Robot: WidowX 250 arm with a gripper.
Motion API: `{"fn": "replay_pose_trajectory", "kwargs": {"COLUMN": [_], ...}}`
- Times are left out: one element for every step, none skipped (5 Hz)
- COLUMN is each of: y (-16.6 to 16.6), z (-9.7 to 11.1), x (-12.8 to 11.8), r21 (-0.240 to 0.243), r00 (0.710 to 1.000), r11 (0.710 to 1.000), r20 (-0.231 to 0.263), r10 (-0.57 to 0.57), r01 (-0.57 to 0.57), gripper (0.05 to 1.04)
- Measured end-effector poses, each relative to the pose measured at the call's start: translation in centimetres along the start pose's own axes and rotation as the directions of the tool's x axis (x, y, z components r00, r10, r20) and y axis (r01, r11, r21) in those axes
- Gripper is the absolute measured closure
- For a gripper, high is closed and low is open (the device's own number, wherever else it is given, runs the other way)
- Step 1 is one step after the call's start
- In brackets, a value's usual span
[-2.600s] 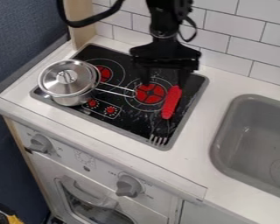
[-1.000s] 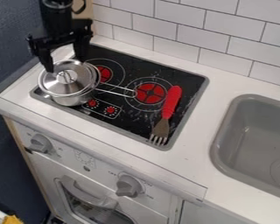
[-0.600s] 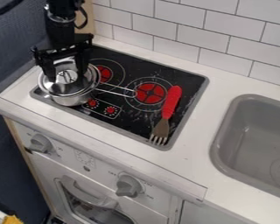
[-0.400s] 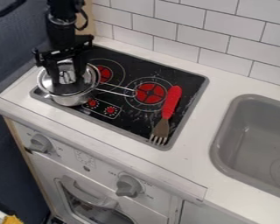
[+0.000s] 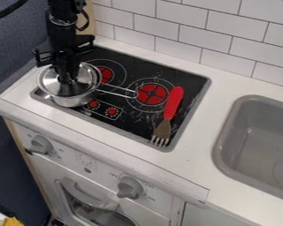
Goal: Remove the silver lid from the pot and place it upper right of the stove
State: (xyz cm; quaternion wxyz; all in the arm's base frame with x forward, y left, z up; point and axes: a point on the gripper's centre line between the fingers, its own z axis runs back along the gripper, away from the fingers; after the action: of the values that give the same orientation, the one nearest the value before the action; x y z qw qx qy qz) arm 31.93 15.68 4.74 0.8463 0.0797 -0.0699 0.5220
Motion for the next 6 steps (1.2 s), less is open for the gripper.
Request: {"fn": "replay_pose_trajectory", "kwargs": {"y": [0.1, 0.1, -0.2, -1.8, -4.4, -8.8], "z": [0.2, 0.8, 2.8, 4.9, 6.7, 7.6], "x": [-0.3, -0.5, -0.3, -0.8, -1.7, -3.1], "r21": [0.002, -0.018, -0.064, -0.118, -0.191, -0.238], "r00": [1.000, 1.000, 1.000, 0.998, 0.994, 0.978], "r11": [1.000, 1.000, 0.998, 0.991, 0.975, 0.949], "r20": [-0.020, -0.011, 0.009, 0.029, 0.037, 0.023], "r10": [0.004, -0.005, -0.007, -0.051, -0.105, -0.210], "r01": [-0.004, 0.005, 0.008, 0.054, 0.110, 0.209], "gripper": [1.021, 1.029, 1.029, 1.029, 1.029, 1.029]}}
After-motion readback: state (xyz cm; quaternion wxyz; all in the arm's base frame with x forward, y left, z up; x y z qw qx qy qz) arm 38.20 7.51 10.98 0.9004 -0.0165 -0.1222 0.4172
